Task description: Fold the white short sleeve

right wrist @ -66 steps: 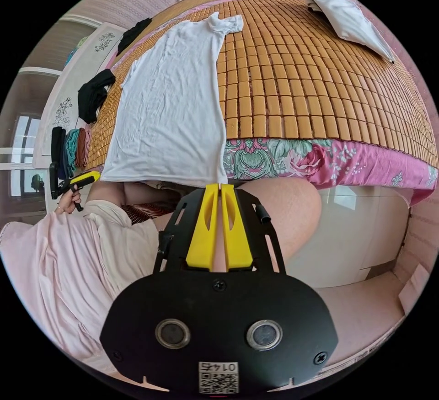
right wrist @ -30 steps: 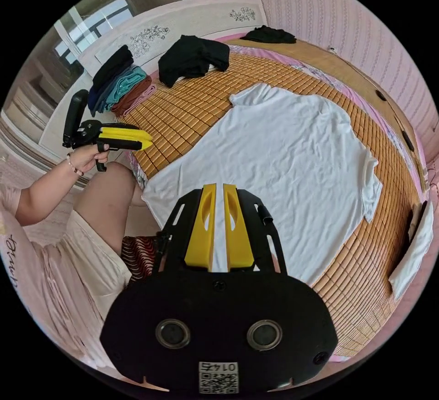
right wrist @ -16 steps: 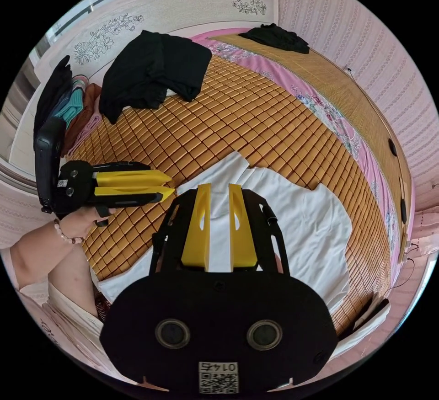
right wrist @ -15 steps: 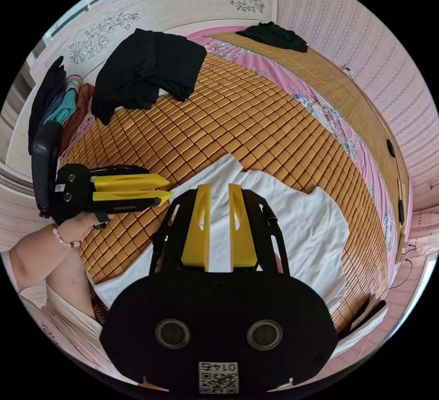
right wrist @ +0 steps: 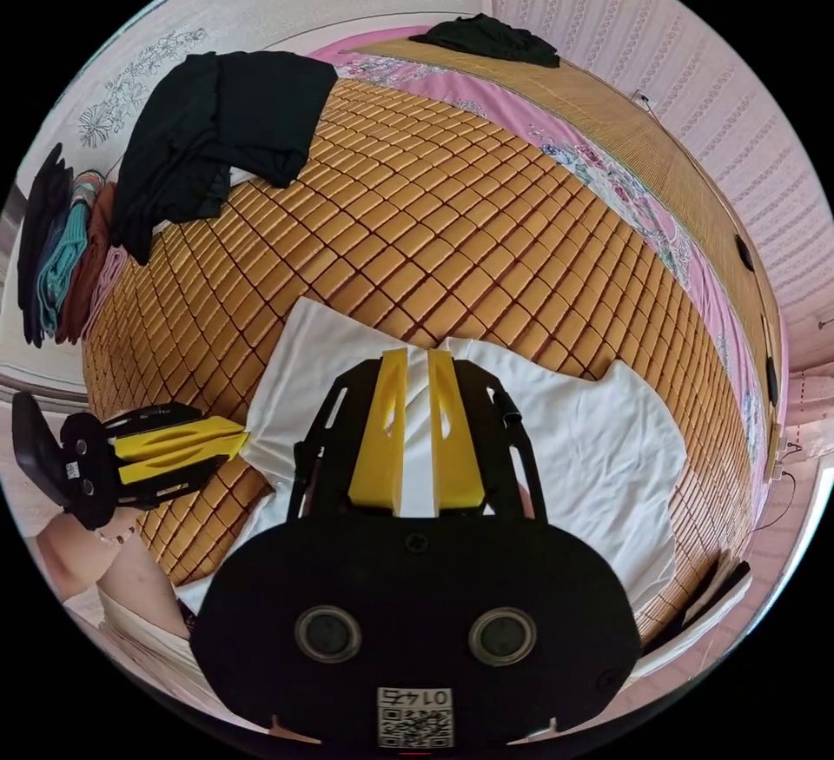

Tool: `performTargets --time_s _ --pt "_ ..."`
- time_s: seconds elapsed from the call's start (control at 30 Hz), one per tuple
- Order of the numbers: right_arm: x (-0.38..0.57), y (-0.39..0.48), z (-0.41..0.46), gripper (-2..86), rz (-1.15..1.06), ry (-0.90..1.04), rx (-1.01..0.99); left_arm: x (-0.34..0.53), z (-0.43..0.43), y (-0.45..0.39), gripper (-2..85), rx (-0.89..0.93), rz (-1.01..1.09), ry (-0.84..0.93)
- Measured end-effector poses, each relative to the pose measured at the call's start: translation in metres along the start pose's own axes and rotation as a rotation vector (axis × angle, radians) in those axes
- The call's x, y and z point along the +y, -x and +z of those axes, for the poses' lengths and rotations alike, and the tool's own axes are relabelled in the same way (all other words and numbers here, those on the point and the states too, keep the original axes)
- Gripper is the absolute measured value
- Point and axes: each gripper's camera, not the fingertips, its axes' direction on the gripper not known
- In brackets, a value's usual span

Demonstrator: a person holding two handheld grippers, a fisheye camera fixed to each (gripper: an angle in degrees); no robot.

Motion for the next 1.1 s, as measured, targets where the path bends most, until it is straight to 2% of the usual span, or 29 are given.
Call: performTargets --time_s 0.07,0.17,0.33,0.47,0.6,0.7,0.8,0.87,0.97,1.1 --pt "-0.002 0.027 -0.002 2.9 -0.098 -0.031 -0.078 0.000 0.003 0.003 -1.0 0.024 -0.027 -0.006" --pt "-0.009 0.053 0.018 0.8 -0.159 0.024 -0.090 -0.001 0.006 0.006 -1.0 0.041 -0.049 -0.008" --pt "-0.012 0.058 0.028 -0.1 -0.108 -0.012 -0.081 -0.007 0.010 0.005 -0.9 0.034 -0.057 -0.005" --pt "-0.002 0.053 0.015 1.9 -0.140 -0.058 -0.157 -0.012 0.015 0.002 -0.6 0.045 -0.061 0.001" --pt "0.051 0.028 -0.028 5.8 -0.165 -0.139 -0.065 -0.015 0.016 -0.005 2.0 0.041 -0.042 0.009" --pt "0.136 -0.041 -0.060 6.6 -0.046 -0.157 -0.006 -0.015 0.008 -0.012 4.4 -0.008 -0.008 -0.013" --pt "0.242 -0.132 -0.073 6.5 0.183 -0.054 0.151 -0.016 -0.009 -0.019 4.9 -0.051 0.028 -0.048" --pt "0.326 -0.188 -0.083 6.2 0.378 0.037 0.244 -0.021 -0.025 -0.035 4.9 -0.078 0.124 -0.085" --pt "0.404 -0.214 -0.093 3.7 0.497 0.027 0.260 -0.041 -0.034 -0.062 4.9 0.009 0.240 -0.080" --pt "0.451 -0.223 -0.089 0.5 0.561 -0.022 0.190 -0.085 -0.029 -0.127 4.3 0.077 0.416 -0.069"
